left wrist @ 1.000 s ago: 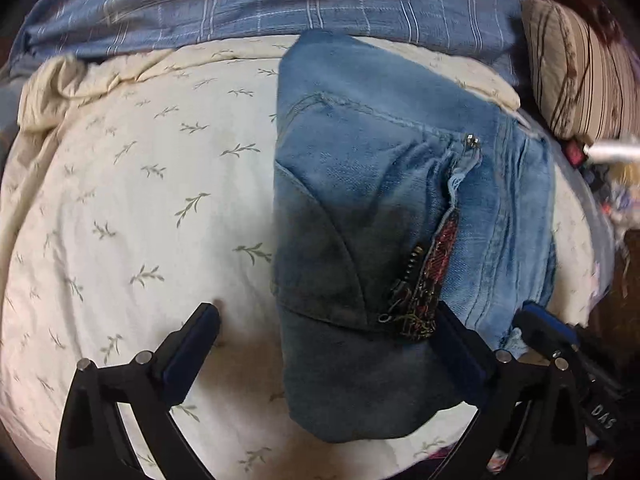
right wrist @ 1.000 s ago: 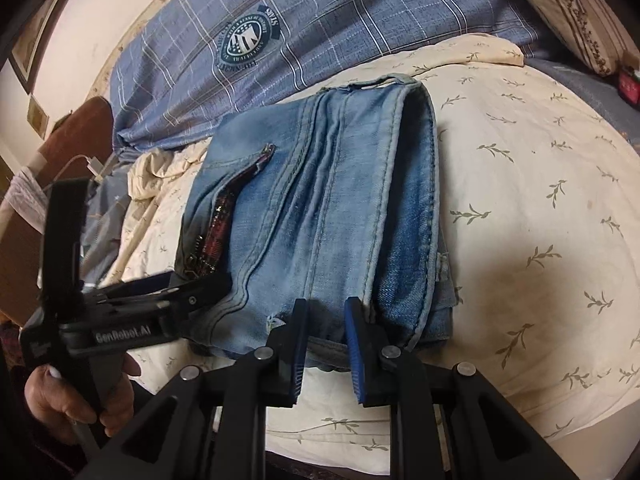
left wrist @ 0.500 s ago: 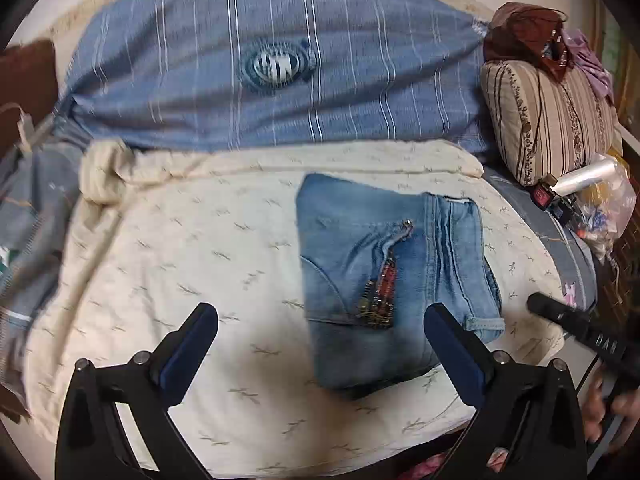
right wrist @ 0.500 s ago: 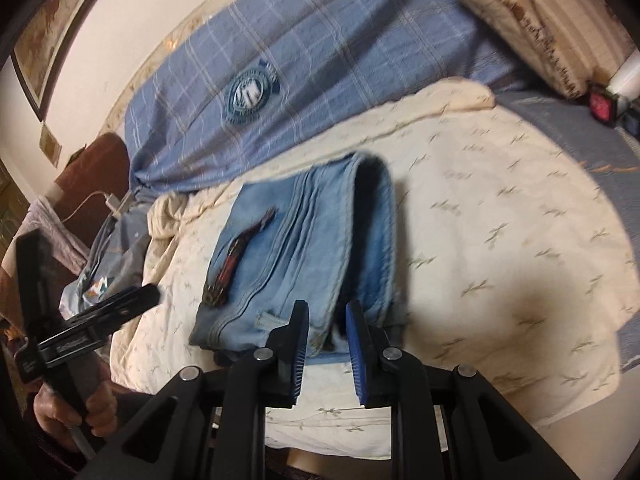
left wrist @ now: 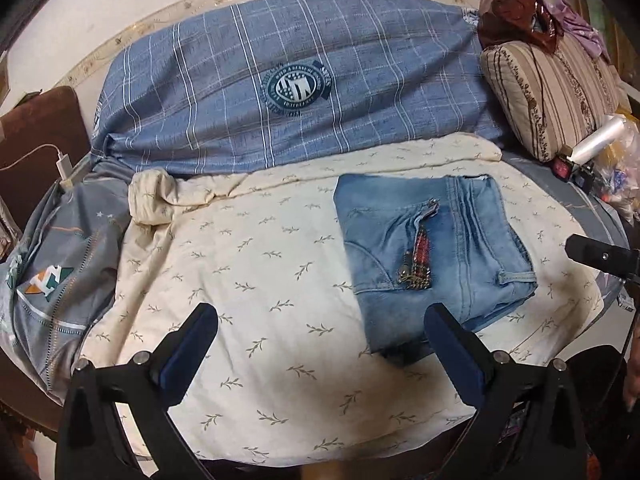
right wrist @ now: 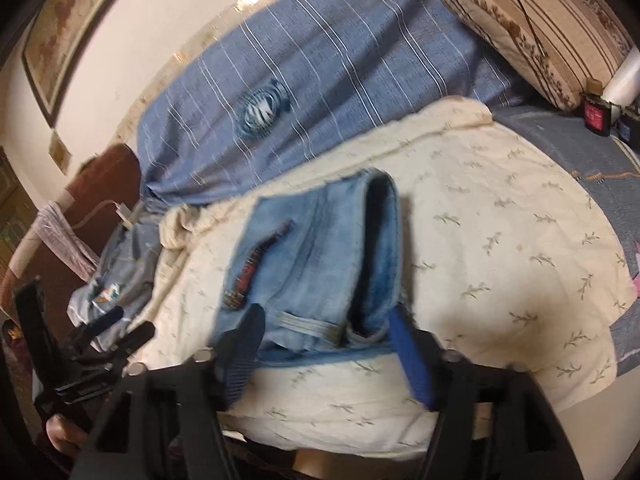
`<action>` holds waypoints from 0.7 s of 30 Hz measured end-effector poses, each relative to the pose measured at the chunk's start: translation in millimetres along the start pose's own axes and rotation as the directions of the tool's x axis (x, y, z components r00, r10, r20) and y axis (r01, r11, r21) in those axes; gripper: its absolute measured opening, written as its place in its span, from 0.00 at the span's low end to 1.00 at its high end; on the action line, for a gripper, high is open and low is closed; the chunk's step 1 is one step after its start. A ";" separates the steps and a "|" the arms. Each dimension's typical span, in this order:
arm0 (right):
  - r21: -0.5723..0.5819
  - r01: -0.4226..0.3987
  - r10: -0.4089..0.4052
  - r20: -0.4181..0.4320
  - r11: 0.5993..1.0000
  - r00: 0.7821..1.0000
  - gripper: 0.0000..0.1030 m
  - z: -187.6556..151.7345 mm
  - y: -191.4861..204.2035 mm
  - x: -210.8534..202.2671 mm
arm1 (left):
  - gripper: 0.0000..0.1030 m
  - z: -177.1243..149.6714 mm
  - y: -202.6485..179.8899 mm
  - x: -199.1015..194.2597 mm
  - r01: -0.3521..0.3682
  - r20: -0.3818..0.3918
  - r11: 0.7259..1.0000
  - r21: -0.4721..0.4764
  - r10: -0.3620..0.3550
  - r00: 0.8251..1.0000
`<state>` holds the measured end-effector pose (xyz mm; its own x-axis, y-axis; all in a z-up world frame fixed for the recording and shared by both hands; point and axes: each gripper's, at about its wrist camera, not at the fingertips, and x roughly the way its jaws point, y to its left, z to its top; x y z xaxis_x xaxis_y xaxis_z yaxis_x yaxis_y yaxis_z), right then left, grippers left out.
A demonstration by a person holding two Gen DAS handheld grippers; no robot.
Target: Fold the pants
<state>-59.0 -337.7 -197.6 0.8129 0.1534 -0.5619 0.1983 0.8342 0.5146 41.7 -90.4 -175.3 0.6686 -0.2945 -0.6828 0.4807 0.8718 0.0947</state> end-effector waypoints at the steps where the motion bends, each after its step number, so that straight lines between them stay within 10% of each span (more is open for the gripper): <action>1: -0.006 -0.004 0.004 0.003 1.000 1.000 0.67 0.6 3.1 -0.8 | 1.00 0.9 0.8 -2.8 -0.003 0.007 1.000 -0.003 0.003 1.000; 21: -0.039 -0.034 0.034 -0.004 0.999 0.999 0.67 8.8 13.1 4.0 | 1.00 7.8 -0.6 0.5 0.025 0.001 0.999 -0.028 -0.025 1.000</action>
<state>-48.4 -330.9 -187.4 0.8167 0.1839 -0.5470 0.1488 0.8487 0.5075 46.2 -94.1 -170.1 0.6571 -0.3161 -0.6843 0.4808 0.8749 0.0576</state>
